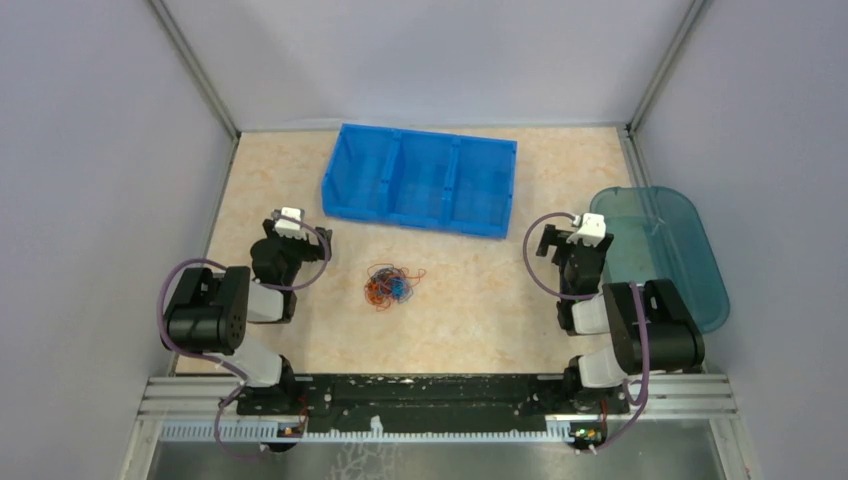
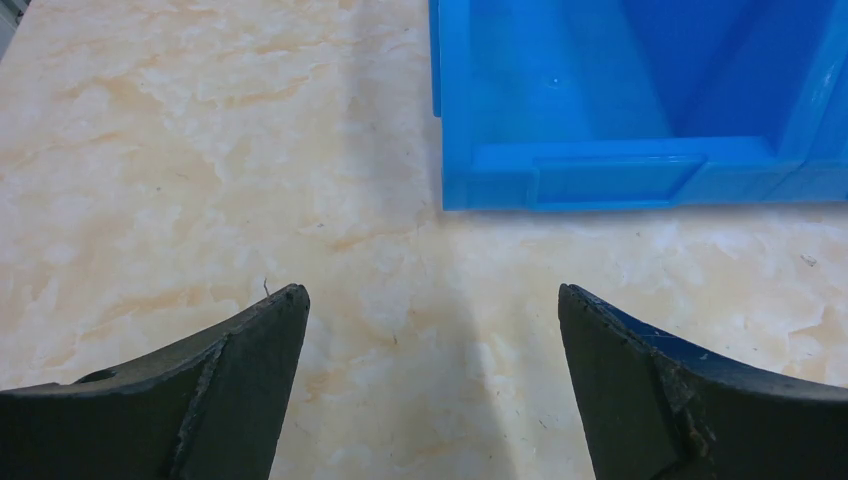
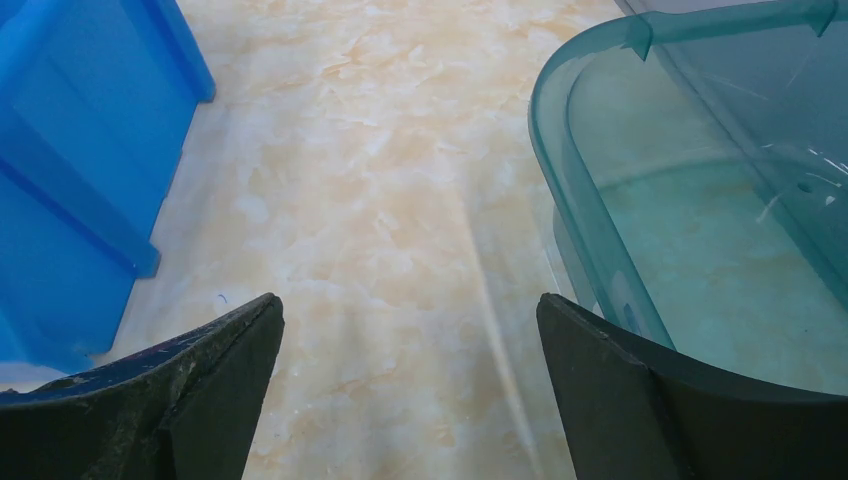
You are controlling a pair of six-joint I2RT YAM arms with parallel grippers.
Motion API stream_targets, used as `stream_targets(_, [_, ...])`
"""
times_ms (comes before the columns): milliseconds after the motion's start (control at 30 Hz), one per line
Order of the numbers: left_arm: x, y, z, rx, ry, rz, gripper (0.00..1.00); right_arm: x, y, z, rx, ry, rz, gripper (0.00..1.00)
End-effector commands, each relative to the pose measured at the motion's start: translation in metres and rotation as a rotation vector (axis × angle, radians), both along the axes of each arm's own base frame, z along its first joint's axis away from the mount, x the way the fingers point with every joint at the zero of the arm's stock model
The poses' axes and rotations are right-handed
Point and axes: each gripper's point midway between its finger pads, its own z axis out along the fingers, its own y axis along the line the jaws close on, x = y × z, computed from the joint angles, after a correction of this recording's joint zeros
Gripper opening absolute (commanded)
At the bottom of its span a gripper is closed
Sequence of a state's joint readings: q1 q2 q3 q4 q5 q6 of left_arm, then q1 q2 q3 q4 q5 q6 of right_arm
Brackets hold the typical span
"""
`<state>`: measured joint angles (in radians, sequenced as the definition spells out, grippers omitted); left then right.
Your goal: Untangle the cables
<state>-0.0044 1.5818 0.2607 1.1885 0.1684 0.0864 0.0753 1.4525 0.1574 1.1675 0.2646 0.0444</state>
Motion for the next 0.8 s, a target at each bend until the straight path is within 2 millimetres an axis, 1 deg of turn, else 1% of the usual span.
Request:
stream_targets(0, [0.001, -0.001, 0.007, 0.005, -0.028, -0.007, 1.0, 0.008, -0.008, 0.024, -0.01, -0.084, -0.033, 0.99])
stream_targets(267, [0.001, -0.001, 0.007, 0.004, -0.028, -0.006, 1.0, 0.009, -0.007, 0.024, -0.009, -0.083, -0.031, 0.99])
stream_targets(433, [0.001, -0.001, 0.007, 0.004, -0.028, -0.003, 1.0, 0.007, -0.013, 0.023, 0.005, -0.08, -0.067, 0.99])
stream_targets(500, [0.004, 0.005, 0.012, -0.01, -0.034, 0.031, 1.0, 0.006, -0.019, 0.03, 0.012, -0.087, -0.112, 0.99])
stream_targets(567, [0.014, 0.007, 0.015, -0.013, 0.031, 0.042, 1.0, 0.009, -0.029, 0.036, 0.025, -0.031, -0.182, 0.99])
stream_targets(600, [0.02, 0.008, 0.026, -0.011, 0.047, 0.049, 1.0, 0.012, -0.032, 0.039, 0.037, 0.013, -0.215, 0.99])
stream_targets(633, [0.022, 0.009, 0.029, -0.022, 0.085, 0.061, 1.0, 0.014, -0.034, 0.042, 0.066, 0.048, -0.243, 0.99])
stream_targets(667, [0.023, 0.01, 0.036, -0.039, 0.109, 0.074, 1.0, 0.015, -0.033, 0.047, 0.113, 0.067, -0.265, 0.99])
stream_targets(700, [0.021, 0.007, 0.041, -0.061, 0.135, 0.064, 1.0, 0.015, -0.029, 0.053, 0.147, 0.083, -0.257, 0.99])
stream_targets(767, [0.012, -0.007, 0.045, -0.073, 0.2, -0.014, 1.0, 0.016, -0.012, 0.067, 0.214, 0.086, -0.174, 0.99])
